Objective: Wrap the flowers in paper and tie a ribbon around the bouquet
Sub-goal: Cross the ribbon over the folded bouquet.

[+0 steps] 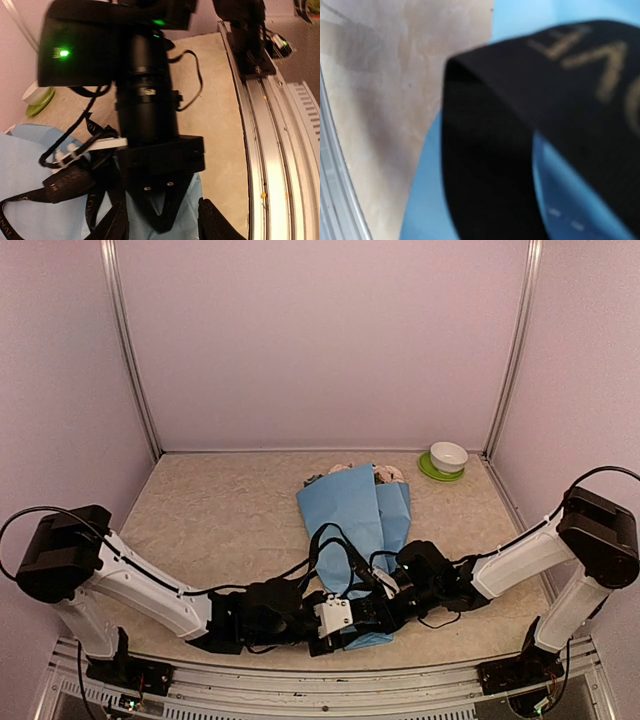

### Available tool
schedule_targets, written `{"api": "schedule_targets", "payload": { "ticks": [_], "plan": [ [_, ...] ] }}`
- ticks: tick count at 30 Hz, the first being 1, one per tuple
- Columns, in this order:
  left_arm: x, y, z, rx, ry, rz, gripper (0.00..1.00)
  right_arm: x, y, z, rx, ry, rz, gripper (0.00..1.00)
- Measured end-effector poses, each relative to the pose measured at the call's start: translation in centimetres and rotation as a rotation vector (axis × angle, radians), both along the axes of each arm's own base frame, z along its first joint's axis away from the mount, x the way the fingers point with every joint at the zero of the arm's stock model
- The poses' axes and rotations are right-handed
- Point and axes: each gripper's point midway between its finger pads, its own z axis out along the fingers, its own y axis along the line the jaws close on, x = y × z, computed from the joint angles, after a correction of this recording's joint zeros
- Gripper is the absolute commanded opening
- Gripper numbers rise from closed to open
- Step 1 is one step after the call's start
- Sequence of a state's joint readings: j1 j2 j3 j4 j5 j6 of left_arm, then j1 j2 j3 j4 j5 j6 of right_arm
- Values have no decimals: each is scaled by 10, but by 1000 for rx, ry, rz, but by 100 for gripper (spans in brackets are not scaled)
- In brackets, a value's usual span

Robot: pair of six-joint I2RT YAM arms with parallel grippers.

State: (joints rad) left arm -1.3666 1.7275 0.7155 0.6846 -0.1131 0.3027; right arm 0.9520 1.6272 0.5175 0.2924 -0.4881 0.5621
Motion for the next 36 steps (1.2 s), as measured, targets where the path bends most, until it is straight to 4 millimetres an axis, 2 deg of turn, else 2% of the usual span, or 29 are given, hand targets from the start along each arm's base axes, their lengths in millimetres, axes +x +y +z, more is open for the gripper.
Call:
{"api": "schedule_targets", "payload": {
  "ticks": [2,5,10,14,23,27,31,34,36],
  "plan": [
    [-6,-8,-17,61,-49,-37,43,0,0,0,0,1,0,0],
    [9,-10,-31,111,-94,-14,40,0,0,0,0,3,-2,0],
    [34,-9,-41,156,-138,42,33,0,-3,-1,-6,2,-10,0],
    [43,-15,-49,192,-142,58,24,2,-4,0,-6,1,-20,0],
    [52,-15,-55,223,-105,71,29,2,-8,0,-10,17,-43,0],
    [64,-5,-61,244,-95,100,37,3,-8,0,-10,15,-43,0],
    [64,9,-70,264,-80,80,42,2,-8,0,-10,15,-43,0],
    [58,9,-74,270,-80,55,40,2,-8,0,-11,15,-43,0],
    [57,4,-72,266,-91,48,29,2,-8,0,-11,15,-42,0]
  ]
}}
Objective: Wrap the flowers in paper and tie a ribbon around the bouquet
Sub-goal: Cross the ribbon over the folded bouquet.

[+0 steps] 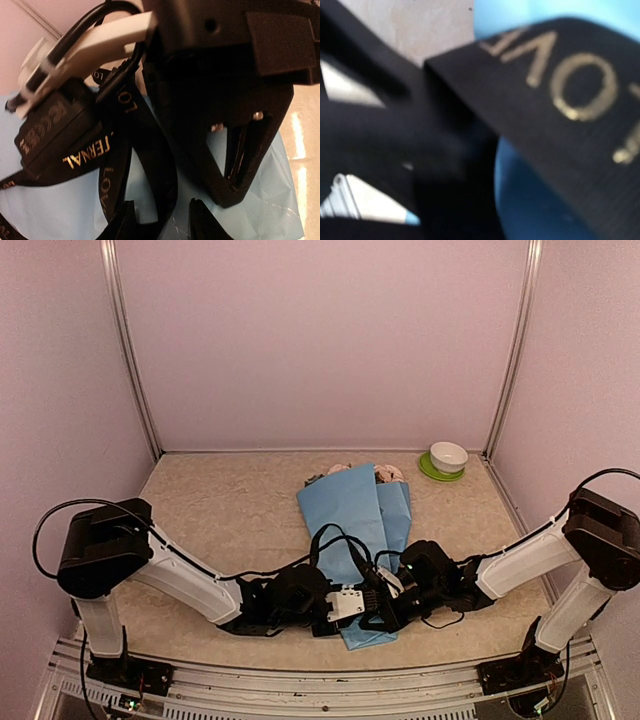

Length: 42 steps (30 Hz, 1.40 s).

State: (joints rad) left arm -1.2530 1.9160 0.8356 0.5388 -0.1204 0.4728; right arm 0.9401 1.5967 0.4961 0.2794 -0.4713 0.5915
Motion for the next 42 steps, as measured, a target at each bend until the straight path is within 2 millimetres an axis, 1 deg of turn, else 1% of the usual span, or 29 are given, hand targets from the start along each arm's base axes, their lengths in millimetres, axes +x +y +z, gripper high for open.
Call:
{"api": "schedule_targets", "payload": {
  "ticks": [1,2,3,5,7,10,12,14,16,18,19,21,22,29,32,35,37,39,40,42],
  "plan": [
    [1,-4,1,-1,-7,0,20,0,0,0,0,0,0,0],
    [2,-9,1,-3,-17,4,4,0,0,0,0,0,0,0],
    [4,-15,1,-1,-31,8,0,0,0,0,0,0,0,0],
    [6,-22,0,0,-46,19,0,0,0,0,0,0,0,0],
    [10,-24,0,1,-61,40,0,0,0,0,0,0,0,0],
    [17,-19,4,-3,-67,84,0,0,0,0,0,1,0,0],
    [22,-5,10,-15,-49,113,0,0,0,0,0,1,-1,0],
    [31,16,27,-59,-13,149,0,0,0,0,-1,2,0,0],
    [42,37,51,-135,22,188,0,-1,-1,-1,-2,3,0,0],
    [56,59,83,-247,45,232,0,-1,-1,-1,-3,4,-1,0],
    [63,68,95,-293,50,252,0,-1,-1,-1,-3,4,-1,0],
    [72,76,112,-356,65,277,0,-1,-1,-2,-4,4,-1,0],
    [76,79,117,-380,76,286,0,-1,-1,-2,-4,4,-1,0],
    [106,98,125,-485,187,373,1,-1,-2,-2,-6,5,0,0],
    [125,108,134,-539,215,429,2,-1,-2,-2,-6,5,-1,0],
    [154,114,150,-609,230,509,0,0,-2,-2,-6,3,-3,0],
    [173,117,155,-645,240,565,0,0,-2,-2,-7,2,-3,0],
    [190,123,149,-666,268,631,1,0,-3,-2,-7,2,-3,0],
    [196,128,141,-671,295,668,6,1,-3,-2,-7,2,-4,0],
    [206,142,121,-675,363,744,9,1,-3,-2,-7,2,-3,0]
  ]
}}
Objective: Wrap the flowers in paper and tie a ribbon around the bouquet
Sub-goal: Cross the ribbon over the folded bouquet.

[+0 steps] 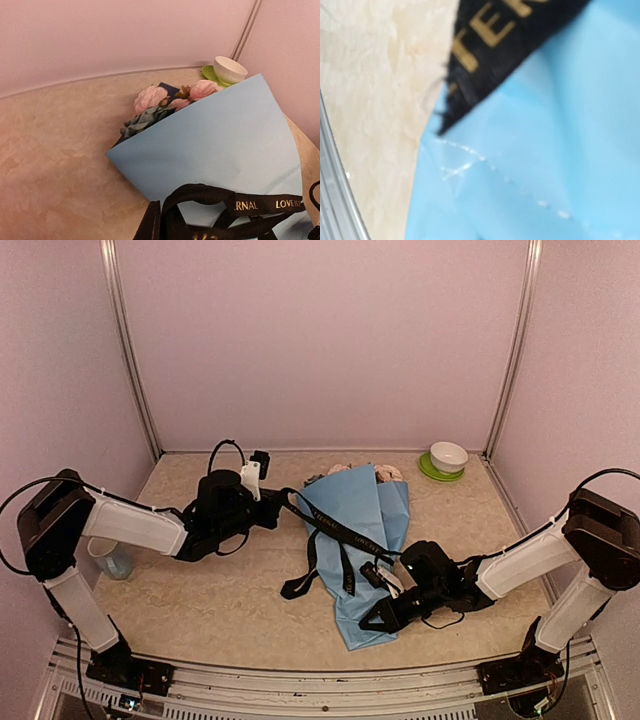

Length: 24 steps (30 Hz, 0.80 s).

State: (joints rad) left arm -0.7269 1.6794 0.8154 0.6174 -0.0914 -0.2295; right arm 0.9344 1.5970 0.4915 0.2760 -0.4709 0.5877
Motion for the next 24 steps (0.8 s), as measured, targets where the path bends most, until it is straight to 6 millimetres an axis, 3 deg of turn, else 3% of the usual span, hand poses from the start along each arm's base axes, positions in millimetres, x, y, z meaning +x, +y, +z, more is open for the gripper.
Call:
{"api": "schedule_targets", "payload": {
  "ticks": [1,2,3,4,7,11,13,16,19,22,24],
  "plan": [
    [2,8,-11,-9,37,24,11,0,0,0,0,0,0,0],
    [2,15,-21,-21,72,47,19,0,0,0,0,0,1,0],
    [1,22,-29,-29,98,67,35,0,0,0,0,-1,2,0],
    [0,28,-38,-35,126,88,43,0,0,0,-1,-2,3,0],
    [-1,38,-53,-49,187,147,52,0,0,0,-1,-5,4,0],
    [3,52,-55,-77,200,242,63,0,0,0,-1,-6,6,0],
    [-1,65,-55,-86,199,285,60,0,0,0,-1,-7,6,0],
    [-6,75,-45,-87,172,307,42,0,0,0,-2,-8,8,0],
    [-9,54,-27,-33,110,220,37,0,0,0,-2,-9,8,0],
    [-36,-9,-10,73,27,-16,37,0,0,0,-1,-9,9,0],
    [-67,-50,-7,138,-31,-189,38,0,0,0,0,-7,10,0]
  ]
}}
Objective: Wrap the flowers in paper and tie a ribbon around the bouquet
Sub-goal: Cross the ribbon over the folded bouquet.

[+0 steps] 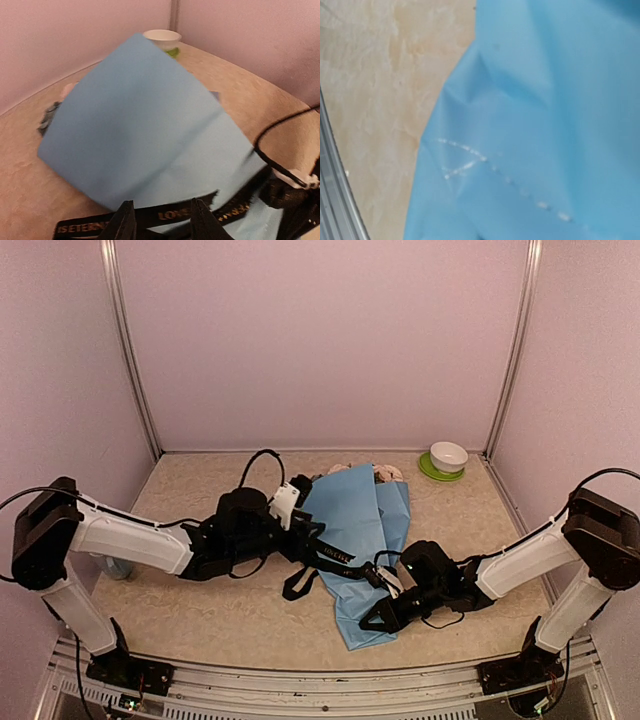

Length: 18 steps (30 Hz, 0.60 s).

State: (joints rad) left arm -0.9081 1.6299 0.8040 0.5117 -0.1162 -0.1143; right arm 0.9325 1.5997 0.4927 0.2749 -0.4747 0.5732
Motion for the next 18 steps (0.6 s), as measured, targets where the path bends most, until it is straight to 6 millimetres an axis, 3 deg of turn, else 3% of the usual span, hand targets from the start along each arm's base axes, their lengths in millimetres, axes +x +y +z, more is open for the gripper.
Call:
{"api": "schedule_targets", "payload": {
  "ticks": [2,5,10,15,18],
  "plan": [
    [-34,-30,-9,64,-40,-154,40,0,0,0,2,1,2,0],
    [-59,-46,-30,143,-51,-278,47,0,1,0,4,1,2,0],
    [-58,-35,-61,322,-106,-350,53,0,1,0,4,2,3,0],
    [-73,-33,-78,468,-209,-486,54,0,1,0,4,2,3,0],
    [-69,-32,-85,531,-249,-521,52,0,1,0,4,2,3,0]
  ]
}}
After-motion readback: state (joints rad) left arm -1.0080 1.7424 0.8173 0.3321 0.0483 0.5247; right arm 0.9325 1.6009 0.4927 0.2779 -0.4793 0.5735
